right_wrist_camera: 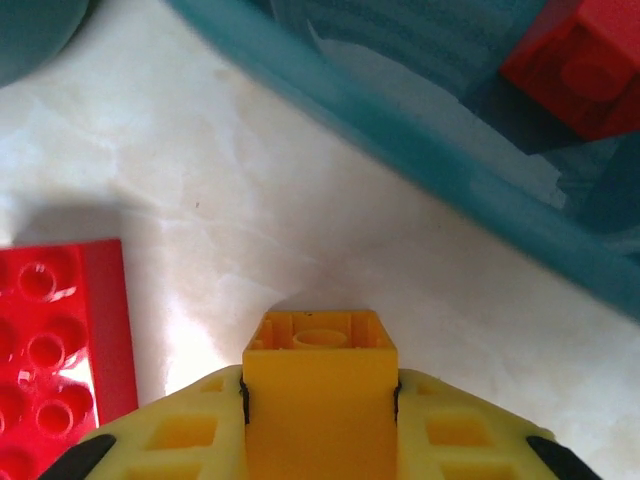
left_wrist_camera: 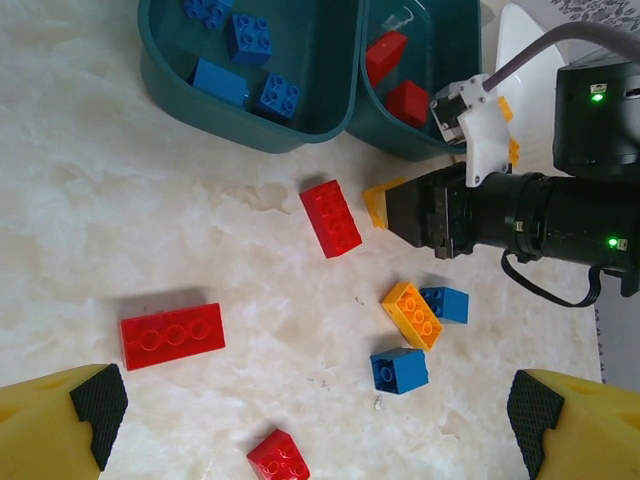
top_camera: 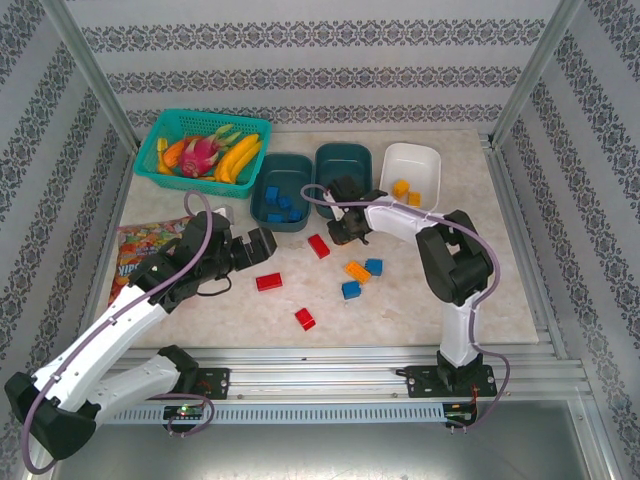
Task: Sort the legos into containers by color
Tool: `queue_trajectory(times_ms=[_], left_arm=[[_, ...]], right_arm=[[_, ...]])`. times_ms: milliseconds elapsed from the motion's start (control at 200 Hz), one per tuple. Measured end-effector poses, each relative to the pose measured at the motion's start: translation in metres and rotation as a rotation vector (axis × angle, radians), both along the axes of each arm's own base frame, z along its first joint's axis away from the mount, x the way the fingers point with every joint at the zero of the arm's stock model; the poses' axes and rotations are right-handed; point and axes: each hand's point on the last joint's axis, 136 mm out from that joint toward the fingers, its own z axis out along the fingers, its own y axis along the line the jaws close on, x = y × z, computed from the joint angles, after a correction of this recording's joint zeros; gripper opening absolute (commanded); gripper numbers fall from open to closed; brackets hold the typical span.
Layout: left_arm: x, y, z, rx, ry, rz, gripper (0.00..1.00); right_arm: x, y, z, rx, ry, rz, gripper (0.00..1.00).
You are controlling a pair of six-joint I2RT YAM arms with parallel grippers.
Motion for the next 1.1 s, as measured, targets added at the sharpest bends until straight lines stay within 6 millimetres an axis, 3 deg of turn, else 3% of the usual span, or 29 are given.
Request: queue_trajectory(times_ms=[95,220,340,460,565,784,949,1099], left_arm=[[0.002,-0.011,0.006,-0.006,-0.004,-0.031,1.0],[0.013,-0.034,0.024,-0.037,-0.034,-0.078,1.0],[0.033,-0.058,0.04,-0.07,-0.063,-0.112,1.0],[0.055,-0.082,0.048,-0.091,-0.078,-0.146,1.0],[0.078,-0.107,0.049,-0.108,-0.078,-0.185,1.0],[0.112,-0.142,0.043,-0.121,-0.07,-0.235,1.0],[0.117,-0.148,0.051,-0.133,-0.089,-0.242,1.0],[0.118,-0.148,0.053,-0.133,-0.095,-0.244,1.0]], right_arm=[[-0.018,-0.011,0.018,0.017,-0.011,-0.021,0.23],[-0.027,-0.025,0.08,0.103,-0.115,-0.079,0.23],[-0.012,-0.059,0.143,0.198,-0.245,-0.198,0.23],[0.024,-0.112,0.163,0.224,-0.277,-0.378,0.23],[0.063,-0.155,0.153,0.206,-0.245,-0.521,0.22],[0.138,-0.218,0.093,0.129,-0.125,-0.716,0.23],[0.173,-0.239,0.062,0.06,-0.084,-0.761,0.25],[0.185,-0.242,0.037,0.032,-0.039,-0.767,0.32]])
